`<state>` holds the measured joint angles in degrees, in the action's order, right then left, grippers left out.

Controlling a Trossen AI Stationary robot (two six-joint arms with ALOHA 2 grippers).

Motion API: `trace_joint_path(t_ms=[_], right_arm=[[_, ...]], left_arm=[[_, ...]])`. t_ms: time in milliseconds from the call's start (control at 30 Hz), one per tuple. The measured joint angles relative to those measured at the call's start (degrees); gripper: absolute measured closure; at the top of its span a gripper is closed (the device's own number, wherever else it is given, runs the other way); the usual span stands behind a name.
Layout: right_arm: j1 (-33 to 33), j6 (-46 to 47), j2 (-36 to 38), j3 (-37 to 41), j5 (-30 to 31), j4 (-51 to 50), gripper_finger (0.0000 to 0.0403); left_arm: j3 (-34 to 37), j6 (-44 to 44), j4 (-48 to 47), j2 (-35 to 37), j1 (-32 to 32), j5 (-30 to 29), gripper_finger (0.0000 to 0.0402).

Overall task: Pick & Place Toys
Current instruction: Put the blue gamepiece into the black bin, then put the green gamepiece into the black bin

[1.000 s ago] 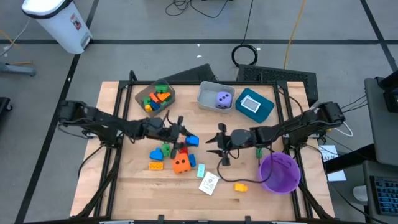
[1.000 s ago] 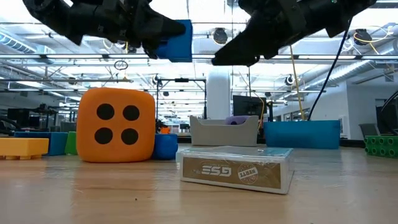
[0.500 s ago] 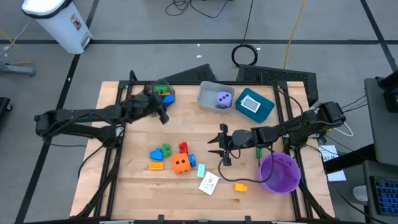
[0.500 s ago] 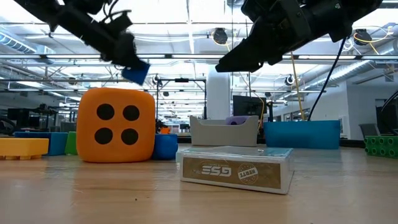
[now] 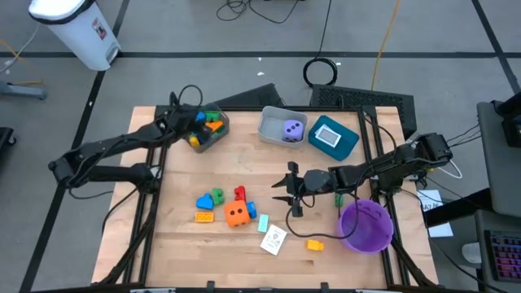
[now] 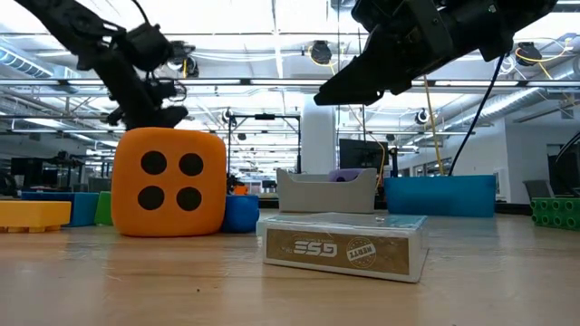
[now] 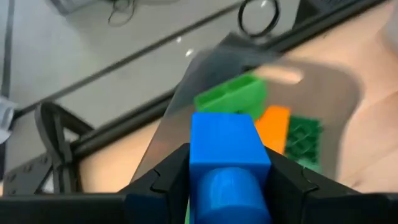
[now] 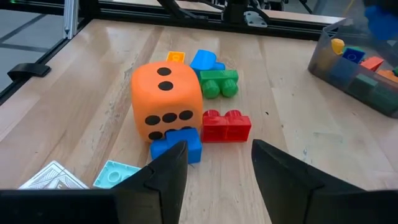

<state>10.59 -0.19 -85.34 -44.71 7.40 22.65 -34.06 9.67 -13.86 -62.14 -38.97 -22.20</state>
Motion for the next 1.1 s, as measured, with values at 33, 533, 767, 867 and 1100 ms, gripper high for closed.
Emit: trace_joint_path(t_ms=[33,533,767,867,1100], right_arm=[[0.0,0.0,0.0,0.0,0.0,0.0,0.0229],[0.0,0.0,0.0,0.0,0.0,-0.3,0.0232],[0.0,0.0,0.0,0.0,0.0,-0.3,0.0231],[0.0,0.0,0.0,0.0,0.0,-0.3,0.0232],[0.0,-0.5,0.0,0.0,0.0,-0.3,0.0233]], left_arm=[[0.0,0.0,-0.4,-0.8,-0.7,0.0,0.0239],[0.0,1.1,-2.5,-7.2,-3.1,0.1,0.0207],[-0.5,1.4,-2.8,-5.8,-3.1,0.2,0.0169],[-2.0,2.6,-2.6,-3.8,-2.8,3.4,0.0167],[-3.9,2.7,4.0,3.1,0.2,21.6,0.0165]])
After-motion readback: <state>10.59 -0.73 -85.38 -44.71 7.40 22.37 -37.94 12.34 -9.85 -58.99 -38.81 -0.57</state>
